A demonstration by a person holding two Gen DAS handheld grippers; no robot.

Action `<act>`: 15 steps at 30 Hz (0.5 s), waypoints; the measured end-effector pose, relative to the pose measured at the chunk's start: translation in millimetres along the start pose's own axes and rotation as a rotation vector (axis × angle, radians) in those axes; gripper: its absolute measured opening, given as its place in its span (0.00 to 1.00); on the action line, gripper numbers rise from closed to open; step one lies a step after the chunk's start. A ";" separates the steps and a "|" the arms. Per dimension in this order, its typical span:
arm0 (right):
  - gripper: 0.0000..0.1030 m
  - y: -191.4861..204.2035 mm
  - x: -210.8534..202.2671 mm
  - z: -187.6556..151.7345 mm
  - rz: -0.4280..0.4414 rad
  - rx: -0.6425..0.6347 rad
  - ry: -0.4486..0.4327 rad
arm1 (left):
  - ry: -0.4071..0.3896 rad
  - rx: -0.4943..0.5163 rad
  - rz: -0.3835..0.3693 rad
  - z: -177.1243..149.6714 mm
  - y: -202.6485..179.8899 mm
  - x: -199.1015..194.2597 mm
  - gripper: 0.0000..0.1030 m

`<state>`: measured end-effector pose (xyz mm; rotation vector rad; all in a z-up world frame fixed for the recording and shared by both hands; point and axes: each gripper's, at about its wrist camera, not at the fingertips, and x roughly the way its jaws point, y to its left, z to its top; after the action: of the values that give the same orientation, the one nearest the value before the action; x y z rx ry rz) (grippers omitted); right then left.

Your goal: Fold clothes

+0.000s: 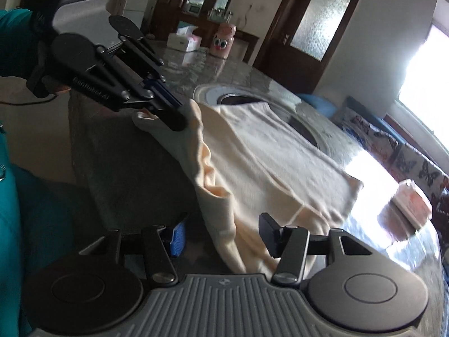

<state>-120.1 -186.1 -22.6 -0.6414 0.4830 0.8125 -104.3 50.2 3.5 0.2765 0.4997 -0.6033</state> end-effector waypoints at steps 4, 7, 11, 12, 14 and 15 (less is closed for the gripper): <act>0.21 -13.7 14.6 5.7 0.042 0.062 0.020 | 0.016 -0.036 -0.005 0.3 8.6 5.6 0.11; 0.15 -28.9 18.3 10.9 0.084 0.163 0.039 | 0.024 -0.018 0.004 -7.2 5.6 1.7 0.19; 0.13 -42.8 15.3 16.9 0.108 0.247 0.029 | 0.043 0.000 0.028 -18.1 0.9 -4.4 0.39; 0.13 -46.8 13.7 18.8 0.113 0.266 0.022 | 0.050 0.013 0.036 -21.0 -1.0 -5.3 0.40; 0.13 -52.8 11.6 21.6 0.119 0.292 0.011 | 0.055 0.053 0.056 -26.4 -5.8 -6.8 0.42; 0.13 -54.4 11.5 22.5 0.120 0.300 0.008 | 0.060 0.074 0.068 -28.5 -7.9 -6.2 0.42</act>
<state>-67.1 -193.1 4.5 -0.3408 0.6407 0.8305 -123.9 57.9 -18.1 0.3813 0.5244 -0.5487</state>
